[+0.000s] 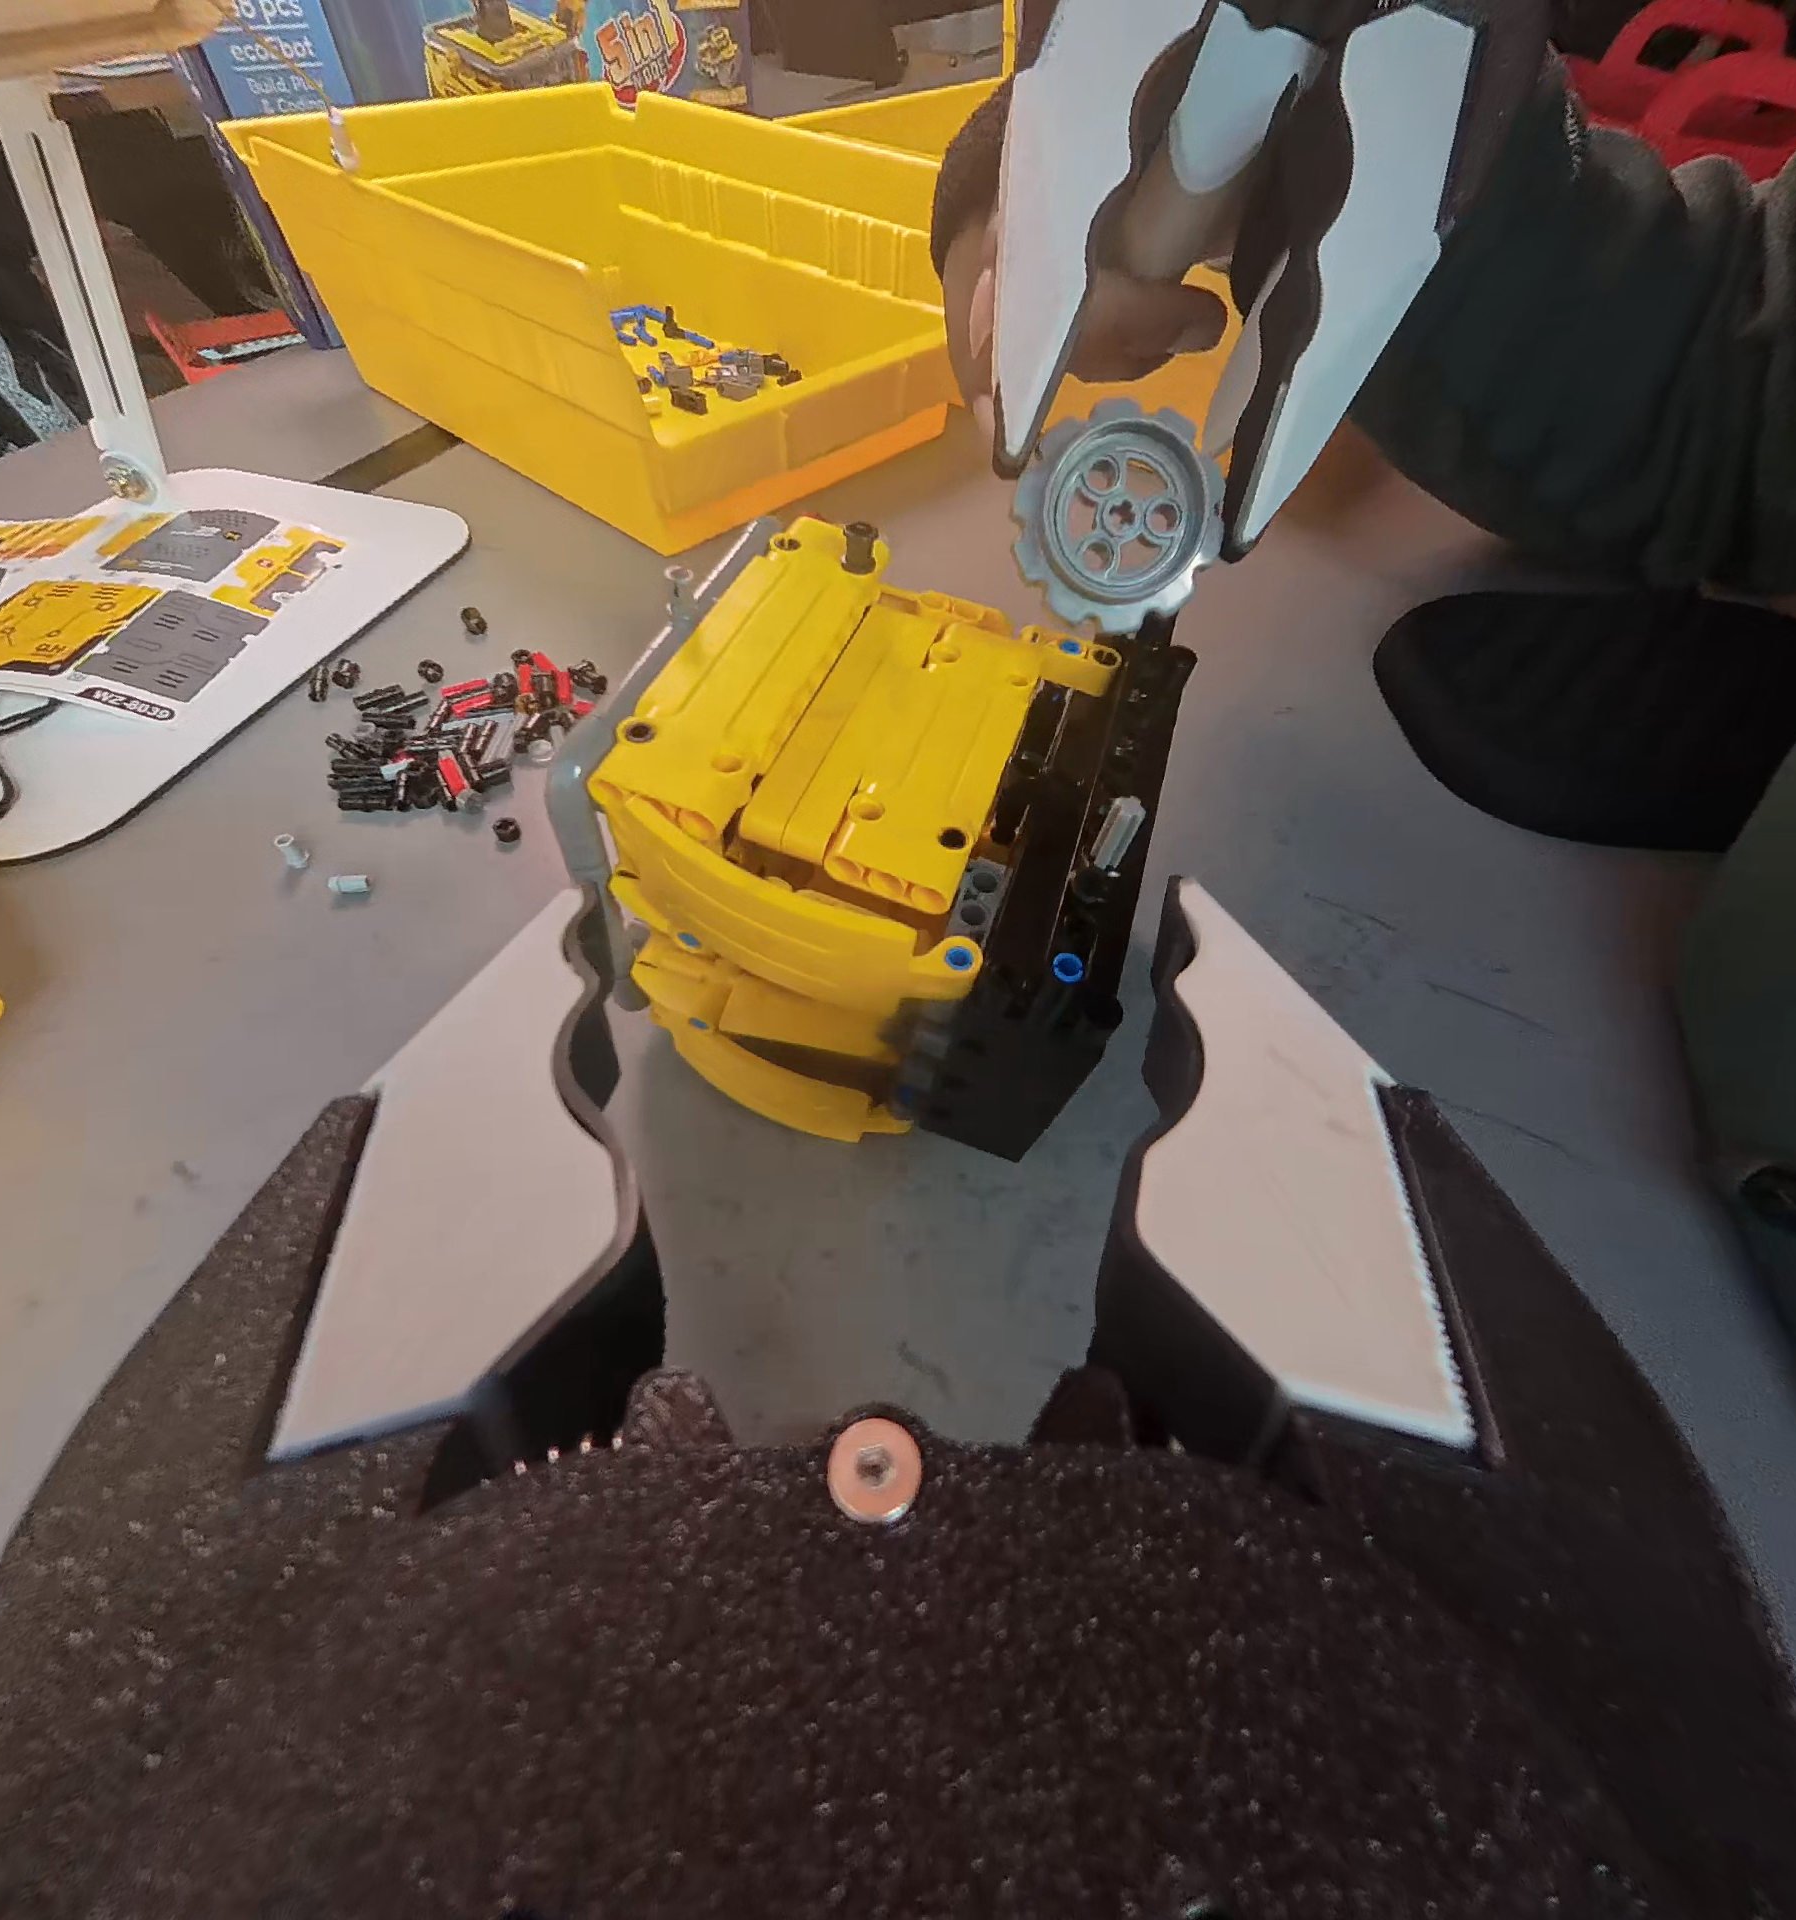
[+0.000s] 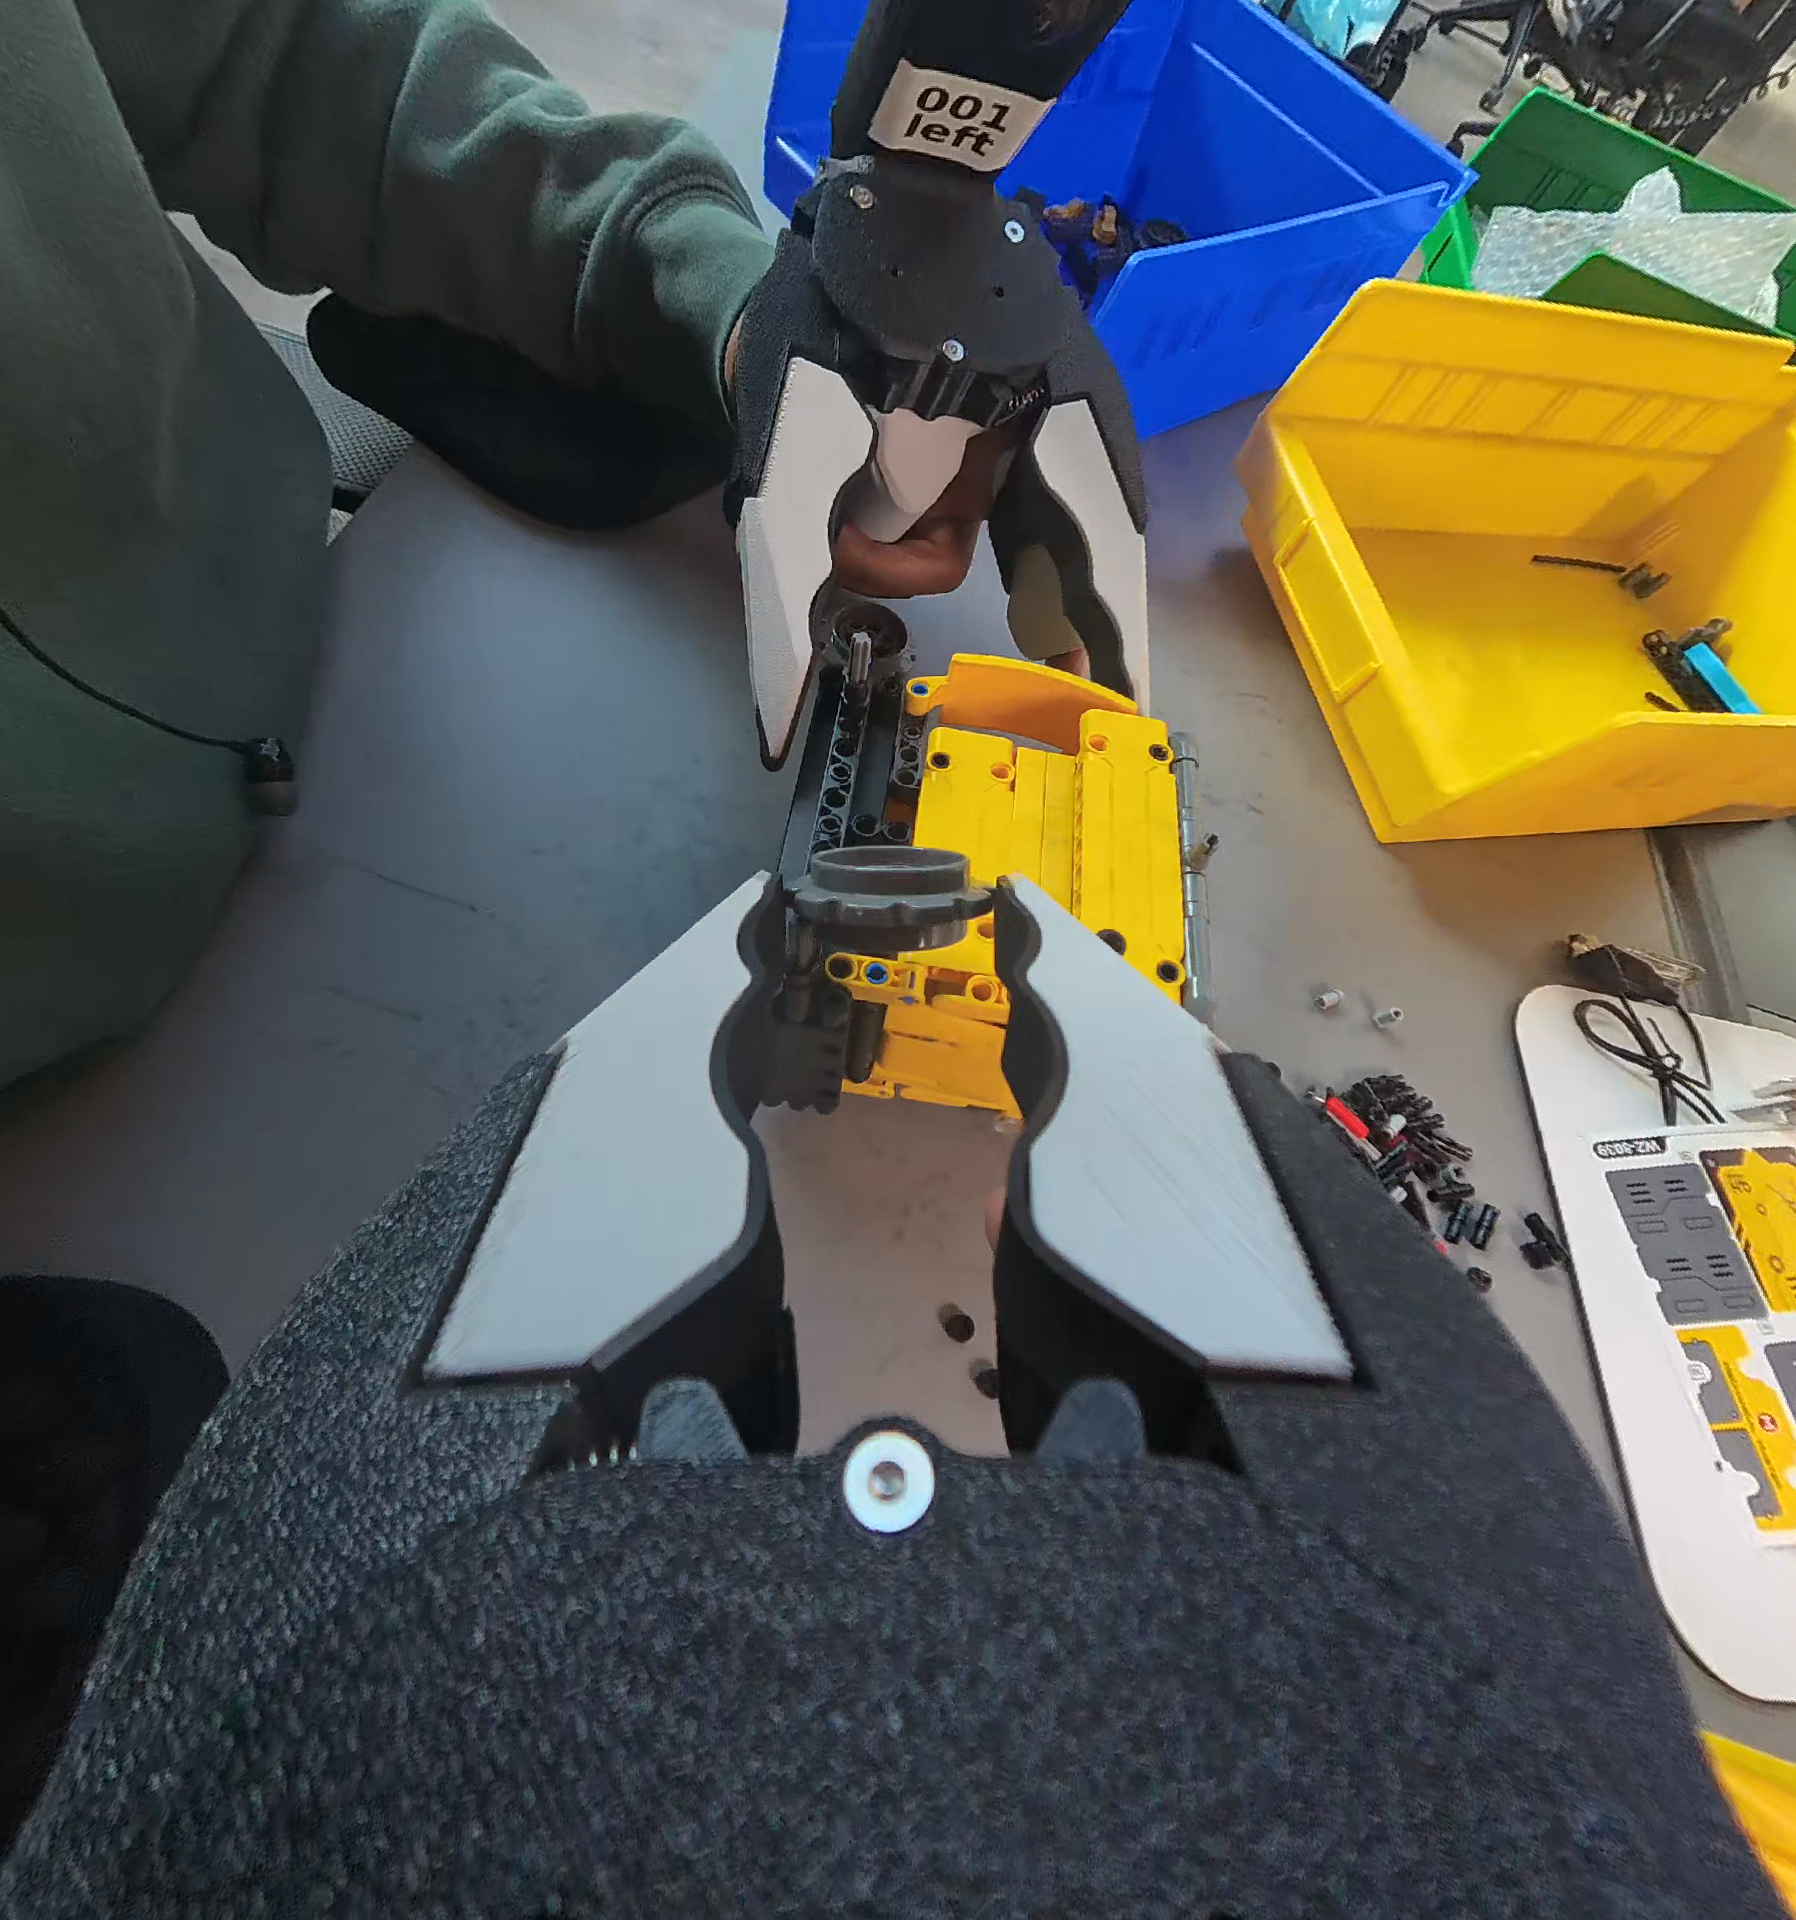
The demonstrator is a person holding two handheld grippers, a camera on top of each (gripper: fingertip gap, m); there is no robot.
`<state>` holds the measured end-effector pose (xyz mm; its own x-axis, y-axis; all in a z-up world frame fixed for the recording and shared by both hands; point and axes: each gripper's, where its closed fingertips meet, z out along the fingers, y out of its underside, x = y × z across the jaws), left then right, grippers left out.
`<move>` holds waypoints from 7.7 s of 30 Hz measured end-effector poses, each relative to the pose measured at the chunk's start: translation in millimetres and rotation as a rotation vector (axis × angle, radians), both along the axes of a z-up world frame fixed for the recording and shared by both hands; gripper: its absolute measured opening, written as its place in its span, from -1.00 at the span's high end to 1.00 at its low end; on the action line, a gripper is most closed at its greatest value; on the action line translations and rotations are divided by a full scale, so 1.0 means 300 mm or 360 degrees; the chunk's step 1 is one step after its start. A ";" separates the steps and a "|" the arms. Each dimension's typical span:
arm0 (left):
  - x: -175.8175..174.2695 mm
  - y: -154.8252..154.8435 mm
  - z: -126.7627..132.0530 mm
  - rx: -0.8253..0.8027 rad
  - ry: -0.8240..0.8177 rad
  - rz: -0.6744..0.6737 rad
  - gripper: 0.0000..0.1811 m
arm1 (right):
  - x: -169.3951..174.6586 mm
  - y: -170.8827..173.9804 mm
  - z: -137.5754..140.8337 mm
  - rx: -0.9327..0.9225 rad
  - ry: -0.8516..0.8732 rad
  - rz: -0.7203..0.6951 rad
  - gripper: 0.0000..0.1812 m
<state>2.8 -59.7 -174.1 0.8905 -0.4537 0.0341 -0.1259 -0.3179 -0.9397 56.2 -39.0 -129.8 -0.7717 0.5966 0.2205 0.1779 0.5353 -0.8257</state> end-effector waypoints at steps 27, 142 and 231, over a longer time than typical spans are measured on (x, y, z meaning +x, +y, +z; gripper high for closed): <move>-0.009 -0.007 0.001 0.0060 0.0080 0.0025 -0.05 | 0.070 -0.007 0.011 -0.0455 0.0117 -0.0053 0.57; 0.266 0.063 0.126 -0.0071 0.0347 -0.0236 0.57 | 0.065 0.002 0.029 -0.0036 -0.0225 -0.0028 0.51; 0.059 0.001 -0.002 -0.0394 0.0497 0.0055 -0.25 | 0.051 0.001 -0.041 0.0602 -0.0399 0.0019 0.56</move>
